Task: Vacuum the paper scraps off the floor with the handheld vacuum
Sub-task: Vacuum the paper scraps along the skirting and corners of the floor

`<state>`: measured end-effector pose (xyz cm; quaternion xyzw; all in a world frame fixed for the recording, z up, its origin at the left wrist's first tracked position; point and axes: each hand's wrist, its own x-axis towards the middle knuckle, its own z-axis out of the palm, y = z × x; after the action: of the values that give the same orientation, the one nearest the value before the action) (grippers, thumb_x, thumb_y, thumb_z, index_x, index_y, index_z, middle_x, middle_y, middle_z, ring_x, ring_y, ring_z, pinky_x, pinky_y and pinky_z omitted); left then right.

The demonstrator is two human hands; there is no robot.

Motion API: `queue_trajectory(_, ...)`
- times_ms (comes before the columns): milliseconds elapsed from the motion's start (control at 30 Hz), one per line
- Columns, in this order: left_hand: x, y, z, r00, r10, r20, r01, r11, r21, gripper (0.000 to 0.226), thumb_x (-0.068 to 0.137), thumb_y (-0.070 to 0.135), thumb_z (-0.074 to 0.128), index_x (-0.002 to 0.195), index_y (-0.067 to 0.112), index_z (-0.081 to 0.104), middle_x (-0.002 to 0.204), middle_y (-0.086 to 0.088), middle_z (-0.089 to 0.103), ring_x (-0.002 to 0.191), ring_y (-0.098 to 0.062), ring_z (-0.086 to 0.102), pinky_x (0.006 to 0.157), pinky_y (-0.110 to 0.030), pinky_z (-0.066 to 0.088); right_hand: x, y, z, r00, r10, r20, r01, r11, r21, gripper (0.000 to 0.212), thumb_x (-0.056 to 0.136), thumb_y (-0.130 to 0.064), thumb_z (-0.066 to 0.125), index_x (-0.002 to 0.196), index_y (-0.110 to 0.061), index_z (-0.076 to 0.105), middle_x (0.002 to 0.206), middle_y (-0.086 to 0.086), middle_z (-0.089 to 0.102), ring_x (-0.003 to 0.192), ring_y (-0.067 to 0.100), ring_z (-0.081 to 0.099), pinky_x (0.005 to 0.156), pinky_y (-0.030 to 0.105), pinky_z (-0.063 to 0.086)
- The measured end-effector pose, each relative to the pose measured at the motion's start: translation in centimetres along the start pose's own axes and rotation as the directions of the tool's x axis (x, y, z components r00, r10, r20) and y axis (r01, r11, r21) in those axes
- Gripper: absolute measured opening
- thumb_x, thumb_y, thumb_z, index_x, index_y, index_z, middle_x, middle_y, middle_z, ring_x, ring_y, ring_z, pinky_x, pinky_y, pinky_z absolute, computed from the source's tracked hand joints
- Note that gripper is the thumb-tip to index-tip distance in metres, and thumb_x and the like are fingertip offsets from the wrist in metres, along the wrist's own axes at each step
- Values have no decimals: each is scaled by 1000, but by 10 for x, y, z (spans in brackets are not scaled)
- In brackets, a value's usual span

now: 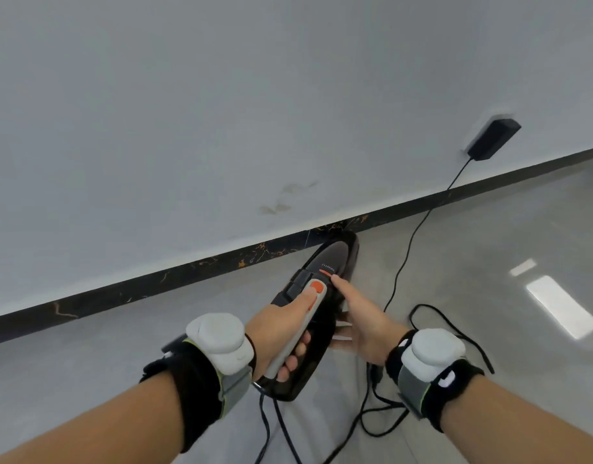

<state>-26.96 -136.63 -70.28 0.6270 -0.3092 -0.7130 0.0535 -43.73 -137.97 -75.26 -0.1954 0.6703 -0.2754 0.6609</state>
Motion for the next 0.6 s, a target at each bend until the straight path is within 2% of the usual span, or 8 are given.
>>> queue_trajectory(67, -3, -4, -3, 999, 26, -20, -26, 999, -30, 72, 77, 84, 51, 70, 12, 53, 53, -2, 47, 37, -16, 40, 39, -17, 32, -5, -2, 5, 1000, 12, -7, -12, 998, -57, 47, 95, -61, 57, 121, -23, 64, 116, 12, 70, 108, 34, 68, 102, 53, 54)
queue_trajectory(200, -5, -13, -14, 998, 36, -58, -36, 999, -8, 74, 74, 88, 49, 67, 14, 53, 52, 1, 47, 38, -15, 39, 41, -18, 32, -2, -4, 11, 1000, 17, 21, -13, 986, -166, 55, 94, -63, 58, 129, -21, 59, 123, 15, 69, 107, 34, 70, 92, 48, 59)
queue_trajectory(267, -2, -16, -20, 995, 52, -83, -48, 998, 44, 74, 73, 89, 48, 67, 15, 52, 50, 2, 46, 38, -15, 38, 41, -19, 32, 1, -5, 11, 999, 1, 45, 8, 976, -216, 48, 95, -62, 56, 121, -22, 62, 118, 16, 72, 106, 32, 71, 89, 44, 60)
queue_trajectory(367, 2, -21, -23, 992, 91, -86, -84, 993, 78, 73, 73, 88, 49, 69, 15, 52, 49, 2, 45, 39, -15, 37, 41, -19, 32, 8, -1, 2, 995, -28, 97, 55, 955, -290, 42, 97, -61, 53, 110, -23, 66, 112, 15, 76, 105, 31, 73, 92, 43, 59)
queue_trajectory(467, 1, -23, -17, 990, 103, -97, -95, 993, 76, 72, 75, 86, 48, 71, 15, 51, 50, 2, 43, 39, -14, 35, 40, -19, 31, 17, -2, -9, 989, -16, 144, 68, 927, -368, 46, 96, -63, 53, 113, -23, 68, 112, 13, 78, 106, 31, 74, 96, 44, 58)
queue_trajectory(600, -4, -21, -2, 987, 95, -126, -79, 989, 124, 72, 75, 86, 46, 76, 14, 52, 54, 0, 46, 41, -14, 37, 41, -22, 35, 22, -3, -29, 976, -15, 219, 99, 922, -374, 45, 96, -63, 51, 116, -26, 67, 115, 10, 77, 107, 29, 73, 94, 41, 59)
